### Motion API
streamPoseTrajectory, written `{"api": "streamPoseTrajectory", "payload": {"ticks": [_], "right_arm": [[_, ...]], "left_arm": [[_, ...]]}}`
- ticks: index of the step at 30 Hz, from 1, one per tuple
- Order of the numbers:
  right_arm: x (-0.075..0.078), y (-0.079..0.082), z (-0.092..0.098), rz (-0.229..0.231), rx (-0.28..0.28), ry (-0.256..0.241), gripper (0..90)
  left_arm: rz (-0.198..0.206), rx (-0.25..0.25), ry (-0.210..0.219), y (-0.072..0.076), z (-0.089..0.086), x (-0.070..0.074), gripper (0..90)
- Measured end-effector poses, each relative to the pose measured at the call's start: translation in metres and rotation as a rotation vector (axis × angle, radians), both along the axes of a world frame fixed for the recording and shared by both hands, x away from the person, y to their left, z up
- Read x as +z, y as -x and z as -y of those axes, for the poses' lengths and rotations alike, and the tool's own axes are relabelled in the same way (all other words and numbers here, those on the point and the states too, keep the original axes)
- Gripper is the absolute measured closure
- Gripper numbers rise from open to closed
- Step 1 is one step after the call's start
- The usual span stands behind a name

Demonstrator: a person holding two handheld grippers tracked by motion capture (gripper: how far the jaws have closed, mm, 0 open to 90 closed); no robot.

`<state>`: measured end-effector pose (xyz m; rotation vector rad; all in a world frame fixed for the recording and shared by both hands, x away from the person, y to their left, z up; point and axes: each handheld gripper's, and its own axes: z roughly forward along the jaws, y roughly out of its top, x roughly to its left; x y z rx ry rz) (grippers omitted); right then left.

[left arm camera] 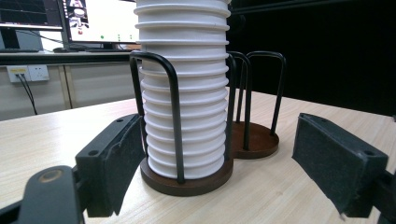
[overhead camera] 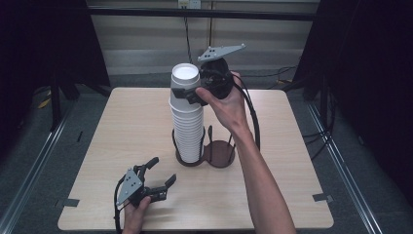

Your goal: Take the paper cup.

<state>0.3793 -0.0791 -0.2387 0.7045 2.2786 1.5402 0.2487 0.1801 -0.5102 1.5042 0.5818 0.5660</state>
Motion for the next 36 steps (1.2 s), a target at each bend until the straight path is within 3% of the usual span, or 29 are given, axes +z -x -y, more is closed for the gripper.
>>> {"api": "streamPoseTrajectory", "payload": {"ticks": [22,29,36], "right_arm": [[0.014,0.007,0.009,0.064,-0.006,-0.125,19.8],[0.017,0.008,0.01,0.066,-0.01,-0.14,19.9],[0.022,0.013,0.018,0.099,-0.015,-0.182,20.0]], "left_arm": [[0.0,0.001,-0.002,0.0,0.0,0.0,16.0],[0.0,0.0,-0.002,0.0,0.0,0.0,16.0],[0.0,0.0,0.0,0.0,0.0,0.0,16.0]]}}
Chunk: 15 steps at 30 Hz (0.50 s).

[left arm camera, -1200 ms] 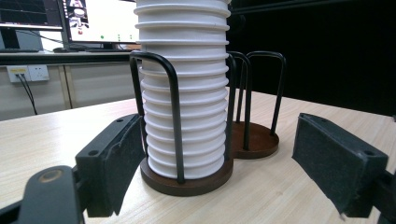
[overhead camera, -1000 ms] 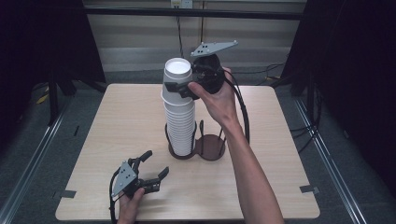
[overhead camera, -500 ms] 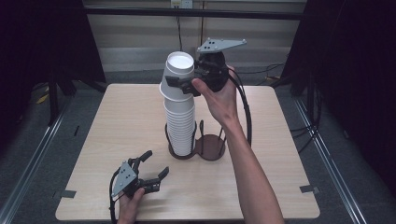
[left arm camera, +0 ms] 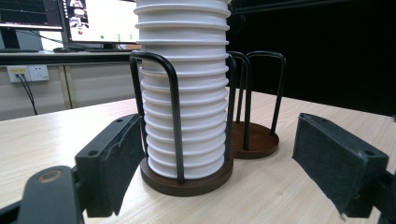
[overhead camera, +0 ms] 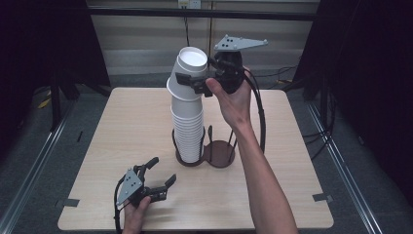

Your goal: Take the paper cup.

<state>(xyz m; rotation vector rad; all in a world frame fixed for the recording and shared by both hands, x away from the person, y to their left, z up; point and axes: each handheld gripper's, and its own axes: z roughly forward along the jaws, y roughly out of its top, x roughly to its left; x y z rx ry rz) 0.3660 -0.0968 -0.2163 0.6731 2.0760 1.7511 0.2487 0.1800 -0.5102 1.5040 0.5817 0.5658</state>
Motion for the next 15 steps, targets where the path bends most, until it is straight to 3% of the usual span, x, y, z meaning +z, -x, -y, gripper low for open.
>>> {"api": "streamPoseTrajectory", "payload": {"ticks": [15], "right_arm": [[0.0071,0.0088,0.0055,0.029,-0.002,-0.068,20.2]], "left_arm": [[0.0,0.0,0.0,0.0,0.0,0.0,16.0]]}}
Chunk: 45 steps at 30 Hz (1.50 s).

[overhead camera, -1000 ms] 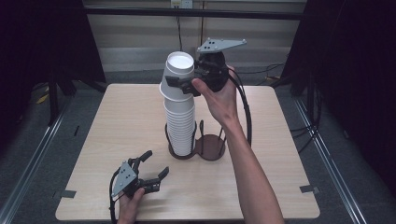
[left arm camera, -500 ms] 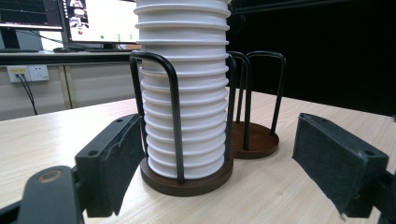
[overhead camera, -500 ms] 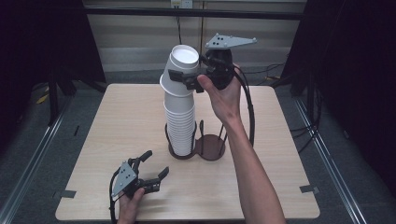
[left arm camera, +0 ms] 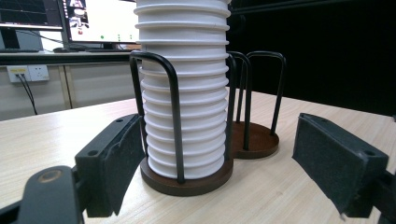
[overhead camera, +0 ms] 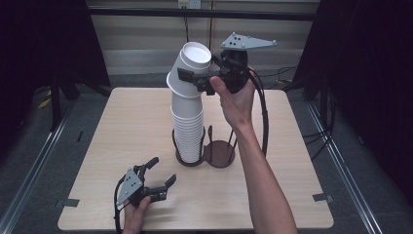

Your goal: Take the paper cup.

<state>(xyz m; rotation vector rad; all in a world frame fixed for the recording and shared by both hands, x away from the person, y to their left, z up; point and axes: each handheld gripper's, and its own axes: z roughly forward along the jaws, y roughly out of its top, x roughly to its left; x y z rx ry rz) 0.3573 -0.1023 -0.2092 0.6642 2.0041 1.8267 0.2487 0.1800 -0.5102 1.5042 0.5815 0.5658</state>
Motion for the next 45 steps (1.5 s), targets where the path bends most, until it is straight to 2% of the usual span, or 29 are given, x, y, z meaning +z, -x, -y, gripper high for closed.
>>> {"api": "streamPoseTrajectory", "payload": {"ticks": [14,23,30,45], "right_arm": [[0.003,0.012,0.012,0.009,-0.021,-0.035,20.3],[0.003,0.021,0.034,0.016,-0.039,-0.078,20.4],[0.003,0.028,0.046,0.013,-0.053,-0.066,20.4],[-0.018,0.047,0.064,-0.008,-0.057,-0.023,20.4]], "left_arm": [[-0.001,0.001,0.001,0.0,0.0,0.0,16.0],[-0.002,-0.001,0.0,0.0,0.0,0.0,16.0],[-0.001,-0.001,-0.007,0.0,0.0,0.0,15.9],[-0.002,-0.001,-0.01,0.0,0.002,0.0,15.9]]}}
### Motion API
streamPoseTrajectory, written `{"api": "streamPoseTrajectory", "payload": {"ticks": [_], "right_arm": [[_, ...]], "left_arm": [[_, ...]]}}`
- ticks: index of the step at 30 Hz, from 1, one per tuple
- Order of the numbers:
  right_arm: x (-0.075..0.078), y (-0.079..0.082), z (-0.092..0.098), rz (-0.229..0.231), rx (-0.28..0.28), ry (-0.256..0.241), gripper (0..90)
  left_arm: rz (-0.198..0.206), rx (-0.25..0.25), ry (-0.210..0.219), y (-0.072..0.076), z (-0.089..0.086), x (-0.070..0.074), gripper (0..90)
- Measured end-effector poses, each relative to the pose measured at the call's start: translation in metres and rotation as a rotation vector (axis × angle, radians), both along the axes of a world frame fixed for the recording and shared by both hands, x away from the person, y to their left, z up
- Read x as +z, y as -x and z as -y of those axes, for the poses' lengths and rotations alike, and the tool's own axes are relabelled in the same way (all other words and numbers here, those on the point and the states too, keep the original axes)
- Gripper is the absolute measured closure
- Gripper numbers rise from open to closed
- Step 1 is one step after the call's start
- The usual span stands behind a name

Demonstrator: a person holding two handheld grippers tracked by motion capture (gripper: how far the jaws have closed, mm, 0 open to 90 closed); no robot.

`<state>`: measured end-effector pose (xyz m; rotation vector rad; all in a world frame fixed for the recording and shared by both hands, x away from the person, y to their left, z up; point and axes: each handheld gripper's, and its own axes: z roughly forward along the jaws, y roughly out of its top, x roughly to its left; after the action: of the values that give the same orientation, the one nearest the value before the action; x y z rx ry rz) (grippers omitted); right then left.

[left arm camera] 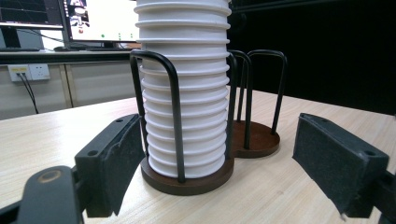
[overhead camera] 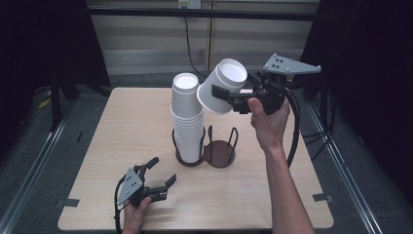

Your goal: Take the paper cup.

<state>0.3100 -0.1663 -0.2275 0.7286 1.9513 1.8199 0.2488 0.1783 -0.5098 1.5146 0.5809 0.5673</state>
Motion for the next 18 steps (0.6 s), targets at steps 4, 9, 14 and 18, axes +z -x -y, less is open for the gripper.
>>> {"api": "streamPoseTrajectory", "payload": {"ticks": [4,9,14,18], "right_arm": [[-0.01,0.004,0.004,-0.013,0.0,0.011,20.5],[-0.024,0.006,0.009,-0.034,-0.002,0.014,20.5],[-0.043,0.009,0.012,-0.059,0.003,0.017,20.5],[-0.055,0.013,0.008,-0.067,0.008,0.037,20.6]], "left_arm": [[0.003,-0.013,-0.031,0.001,0.003,0.001,15.9],[0.005,-0.018,-0.043,0.001,0.004,0.001,15.7],[0.005,-0.008,-0.028,0.0,0.002,0.001,15.7],[-0.004,-0.008,-0.02,0.0,0.0,0.001,15.9]]}}
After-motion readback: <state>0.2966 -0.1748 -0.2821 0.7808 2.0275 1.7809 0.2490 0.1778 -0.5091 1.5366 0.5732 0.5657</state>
